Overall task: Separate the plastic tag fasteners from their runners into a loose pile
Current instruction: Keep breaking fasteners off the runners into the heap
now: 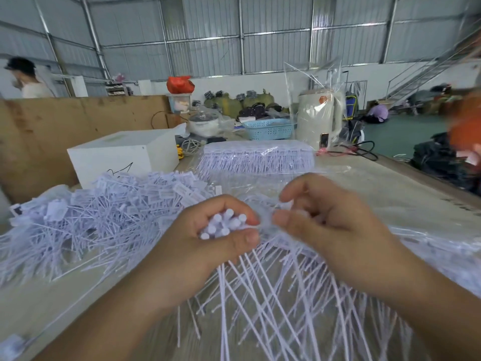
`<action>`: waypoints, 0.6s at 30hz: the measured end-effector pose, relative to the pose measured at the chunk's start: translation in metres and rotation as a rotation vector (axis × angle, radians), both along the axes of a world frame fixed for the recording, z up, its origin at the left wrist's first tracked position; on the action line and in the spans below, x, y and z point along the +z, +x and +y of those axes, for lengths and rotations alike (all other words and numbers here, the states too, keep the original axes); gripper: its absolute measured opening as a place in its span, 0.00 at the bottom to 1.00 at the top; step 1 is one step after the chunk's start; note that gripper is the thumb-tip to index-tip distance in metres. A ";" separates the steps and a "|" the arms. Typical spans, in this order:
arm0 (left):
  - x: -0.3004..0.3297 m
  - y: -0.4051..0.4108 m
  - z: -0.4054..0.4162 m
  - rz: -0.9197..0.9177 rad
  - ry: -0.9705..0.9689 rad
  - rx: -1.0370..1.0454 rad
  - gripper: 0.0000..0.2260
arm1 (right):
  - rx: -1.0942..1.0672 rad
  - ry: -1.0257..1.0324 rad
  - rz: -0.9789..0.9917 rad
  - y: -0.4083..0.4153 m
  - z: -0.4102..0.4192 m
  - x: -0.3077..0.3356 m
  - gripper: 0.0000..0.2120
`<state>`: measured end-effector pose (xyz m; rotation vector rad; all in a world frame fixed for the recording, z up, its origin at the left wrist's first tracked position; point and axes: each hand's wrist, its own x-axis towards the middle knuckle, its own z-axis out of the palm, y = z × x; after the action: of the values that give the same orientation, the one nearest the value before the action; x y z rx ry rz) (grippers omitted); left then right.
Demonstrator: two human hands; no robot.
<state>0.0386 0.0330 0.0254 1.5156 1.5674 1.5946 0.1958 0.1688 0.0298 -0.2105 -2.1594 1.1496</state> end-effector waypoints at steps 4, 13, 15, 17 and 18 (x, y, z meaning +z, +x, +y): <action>-0.002 -0.003 0.001 -0.037 -0.090 -0.121 0.10 | 0.168 0.226 -0.170 -0.008 -0.009 -0.015 0.18; 0.010 -0.014 -0.011 0.060 -0.459 -0.524 0.22 | 0.150 0.283 -0.257 -0.008 -0.010 -0.015 0.30; 0.011 -0.013 -0.012 0.060 -0.481 -0.524 0.22 | 0.135 0.319 -0.255 -0.008 -0.010 -0.015 0.30; 0.011 -0.011 -0.012 0.045 -0.464 -0.496 0.21 | 0.109 0.343 -0.239 -0.008 -0.011 -0.016 0.28; 0.012 -0.011 -0.012 0.047 -0.448 -0.481 0.19 | 0.091 0.342 -0.227 -0.009 -0.011 -0.016 0.27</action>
<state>0.0281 0.0210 0.0372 1.5264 1.3306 0.8810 0.1870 0.1575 0.0139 -0.0936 -2.5495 0.8170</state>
